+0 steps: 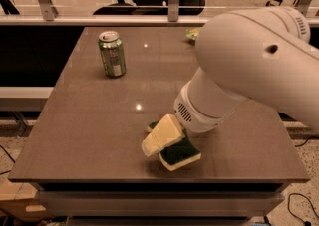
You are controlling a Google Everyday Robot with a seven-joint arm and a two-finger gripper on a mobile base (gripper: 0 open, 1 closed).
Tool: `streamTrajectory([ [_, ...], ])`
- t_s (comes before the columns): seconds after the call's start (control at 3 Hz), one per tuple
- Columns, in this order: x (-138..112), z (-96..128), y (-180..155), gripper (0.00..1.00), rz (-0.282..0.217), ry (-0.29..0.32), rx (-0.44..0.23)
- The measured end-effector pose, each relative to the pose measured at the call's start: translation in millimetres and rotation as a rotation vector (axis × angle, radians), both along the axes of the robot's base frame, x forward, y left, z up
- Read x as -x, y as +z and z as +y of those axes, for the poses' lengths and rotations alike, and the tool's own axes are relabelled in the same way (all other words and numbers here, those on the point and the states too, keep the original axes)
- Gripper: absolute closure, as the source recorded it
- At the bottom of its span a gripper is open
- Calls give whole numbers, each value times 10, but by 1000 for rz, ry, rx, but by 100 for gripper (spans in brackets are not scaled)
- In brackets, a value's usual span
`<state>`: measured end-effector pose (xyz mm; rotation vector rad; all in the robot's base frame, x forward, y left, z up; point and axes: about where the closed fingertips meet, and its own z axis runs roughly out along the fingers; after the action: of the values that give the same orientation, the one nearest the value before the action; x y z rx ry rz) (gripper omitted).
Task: Move sponge near green can
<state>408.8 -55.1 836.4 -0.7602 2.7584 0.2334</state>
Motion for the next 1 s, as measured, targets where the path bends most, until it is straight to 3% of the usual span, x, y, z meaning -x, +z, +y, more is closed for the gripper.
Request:
streamTrajectory([
  [0.67,41,57,-151,0,34,6,58],
  [1.0,40,35,-207,19,38,8,58],
])
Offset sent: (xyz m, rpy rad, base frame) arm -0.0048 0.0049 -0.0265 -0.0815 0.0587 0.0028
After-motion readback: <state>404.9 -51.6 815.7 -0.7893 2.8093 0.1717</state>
